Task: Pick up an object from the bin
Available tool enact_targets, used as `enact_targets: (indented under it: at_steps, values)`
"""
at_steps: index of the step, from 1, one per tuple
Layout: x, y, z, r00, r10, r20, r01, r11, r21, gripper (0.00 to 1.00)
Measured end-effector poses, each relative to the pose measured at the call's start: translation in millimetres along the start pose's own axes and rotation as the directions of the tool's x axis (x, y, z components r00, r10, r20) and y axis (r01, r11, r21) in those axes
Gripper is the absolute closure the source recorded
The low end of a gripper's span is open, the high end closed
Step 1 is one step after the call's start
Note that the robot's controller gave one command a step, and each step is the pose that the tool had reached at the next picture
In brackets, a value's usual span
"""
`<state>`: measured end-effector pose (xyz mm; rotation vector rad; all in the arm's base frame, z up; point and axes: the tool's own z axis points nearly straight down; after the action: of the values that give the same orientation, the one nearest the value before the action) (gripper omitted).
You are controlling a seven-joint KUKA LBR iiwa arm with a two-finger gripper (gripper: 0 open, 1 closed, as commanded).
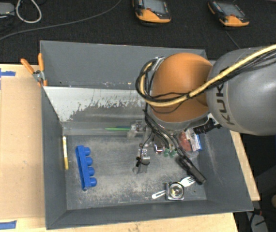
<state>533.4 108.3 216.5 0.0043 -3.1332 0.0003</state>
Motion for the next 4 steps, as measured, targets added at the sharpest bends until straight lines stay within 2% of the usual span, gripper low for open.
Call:
enact_targets:
  at_steps: [1,2,3,4]
  values:
    - [-1.6,-1,-3,1.0,0.004,0.007,-0.004,1.0,-0.001,0.0]
    - [-37.7,50,84,1.0,0.009,0.011,-0.009,1.0,-0.003,0.0]
    - [-62.2,126,71,0.987,-0.162,0.023,0.162,0.987,-0.002,0.0]
    - [-56.8,126,79,0.881,-0.473,0.009,0.473,0.881,0.003,0.0]
